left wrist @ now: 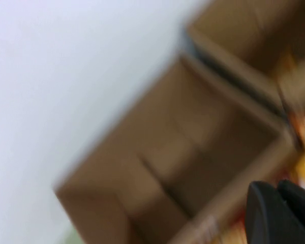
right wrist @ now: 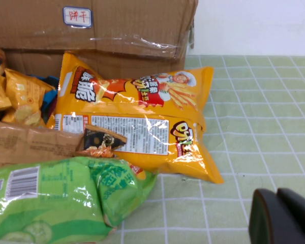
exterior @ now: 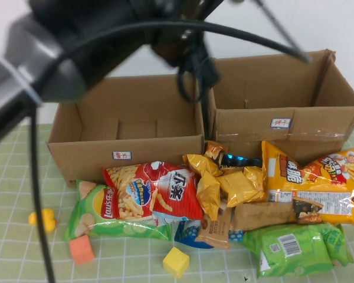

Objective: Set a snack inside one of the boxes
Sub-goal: Pick up the potato chip

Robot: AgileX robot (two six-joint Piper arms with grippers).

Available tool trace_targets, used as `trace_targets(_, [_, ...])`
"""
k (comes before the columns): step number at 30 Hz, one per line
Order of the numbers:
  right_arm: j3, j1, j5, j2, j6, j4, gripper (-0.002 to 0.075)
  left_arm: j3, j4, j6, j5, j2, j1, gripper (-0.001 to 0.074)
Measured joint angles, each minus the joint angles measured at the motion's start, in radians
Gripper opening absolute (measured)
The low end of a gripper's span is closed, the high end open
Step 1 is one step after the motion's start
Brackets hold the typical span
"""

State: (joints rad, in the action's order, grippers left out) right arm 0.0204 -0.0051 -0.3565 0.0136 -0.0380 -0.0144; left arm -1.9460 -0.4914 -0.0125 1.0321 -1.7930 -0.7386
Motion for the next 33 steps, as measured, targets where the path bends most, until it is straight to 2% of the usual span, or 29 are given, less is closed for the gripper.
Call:
trace_targets(4, [0.000,0.000,0.000,0.000,0.000,0.000,-0.0002,0.035,0.105,0.108,0.175,0.037,0.006,0.0001])
trace_targets(8, [0.000,0.000,0.000,0.000,0.000,0.000,-0.0002,0.169,0.184,0.132,0.200,0.077,0.006,0.0000])
trace_targets(17, [0.000,0.000,0.000,0.000,0.000,0.000,-0.0002,0.625,0.212,0.045,0.038,0.195,0.006,-0.0001])
trace_targets(22, [0.000,0.000,0.000,0.000,0.000,0.000,-0.0002,0.751,0.216,-0.035,-0.024,0.204,0.012,0.0008])
trace_targets(24, [0.000,0.000,0.000,0.000,0.000,0.000,-0.0002,0.768,0.230,-0.064,-0.040,0.201,0.031,0.0042])
trace_targets(26, [0.000,0.000,0.000,0.000,0.000,0.000,-0.0002,0.774,0.251,-0.090,-0.072,0.192,0.068,0.0112])
trace_targets(31, [0.000,0.000,0.000,0.000,0.000,0.000,-0.0002,0.779,0.332,-0.148,-0.180,0.167,0.197,0.0377])
trace_targets(33, [0.000,0.000,0.000,0.000,0.000,0.000,-0.0002,0.779,0.379,-0.157,-0.221,0.154,0.249,0.0457])
